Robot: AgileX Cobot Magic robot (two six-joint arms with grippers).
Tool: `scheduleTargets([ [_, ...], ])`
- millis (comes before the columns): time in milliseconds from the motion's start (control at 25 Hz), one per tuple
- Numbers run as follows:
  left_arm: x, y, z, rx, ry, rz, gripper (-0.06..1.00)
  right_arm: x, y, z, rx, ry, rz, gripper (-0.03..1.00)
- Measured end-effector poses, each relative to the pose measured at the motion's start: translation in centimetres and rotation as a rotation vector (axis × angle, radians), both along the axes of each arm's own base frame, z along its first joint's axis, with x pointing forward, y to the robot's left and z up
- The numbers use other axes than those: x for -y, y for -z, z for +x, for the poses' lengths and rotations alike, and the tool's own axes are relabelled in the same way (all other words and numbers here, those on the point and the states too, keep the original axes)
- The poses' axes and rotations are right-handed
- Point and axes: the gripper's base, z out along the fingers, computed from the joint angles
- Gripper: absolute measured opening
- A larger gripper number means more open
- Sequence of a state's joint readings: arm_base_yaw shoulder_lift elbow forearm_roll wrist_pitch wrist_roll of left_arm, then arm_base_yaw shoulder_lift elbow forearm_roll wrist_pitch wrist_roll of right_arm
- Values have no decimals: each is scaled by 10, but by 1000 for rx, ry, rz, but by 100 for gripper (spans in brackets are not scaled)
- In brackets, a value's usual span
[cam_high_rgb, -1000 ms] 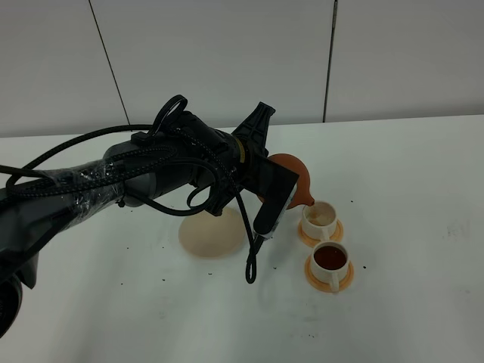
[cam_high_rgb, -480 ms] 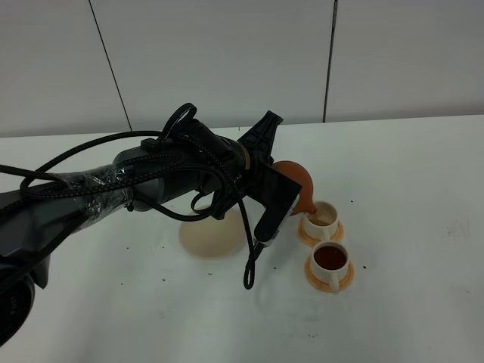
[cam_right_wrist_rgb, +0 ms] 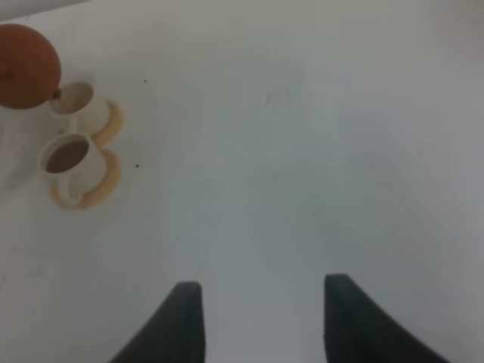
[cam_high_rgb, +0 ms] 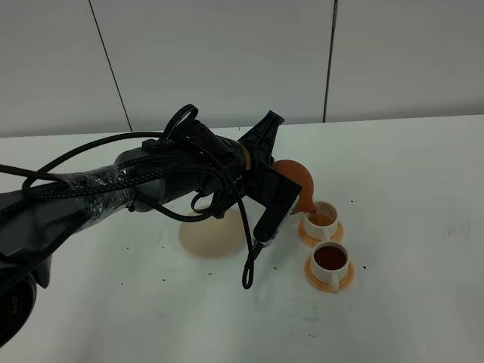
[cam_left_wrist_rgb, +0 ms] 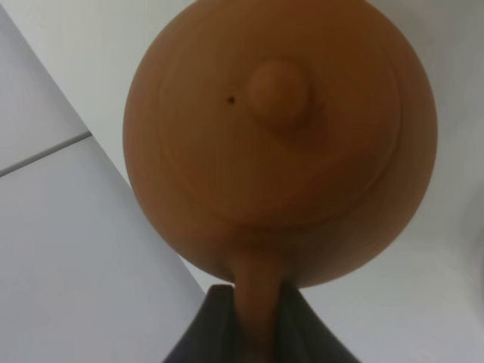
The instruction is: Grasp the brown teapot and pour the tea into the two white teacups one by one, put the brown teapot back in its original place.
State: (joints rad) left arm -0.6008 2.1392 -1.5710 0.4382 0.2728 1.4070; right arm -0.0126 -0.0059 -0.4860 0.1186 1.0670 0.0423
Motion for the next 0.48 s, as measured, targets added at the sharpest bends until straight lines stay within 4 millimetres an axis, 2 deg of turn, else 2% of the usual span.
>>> scheduleTargets([
  [480,0,0,0,13,12,15,17,0,0,0,0,0,0,36],
])
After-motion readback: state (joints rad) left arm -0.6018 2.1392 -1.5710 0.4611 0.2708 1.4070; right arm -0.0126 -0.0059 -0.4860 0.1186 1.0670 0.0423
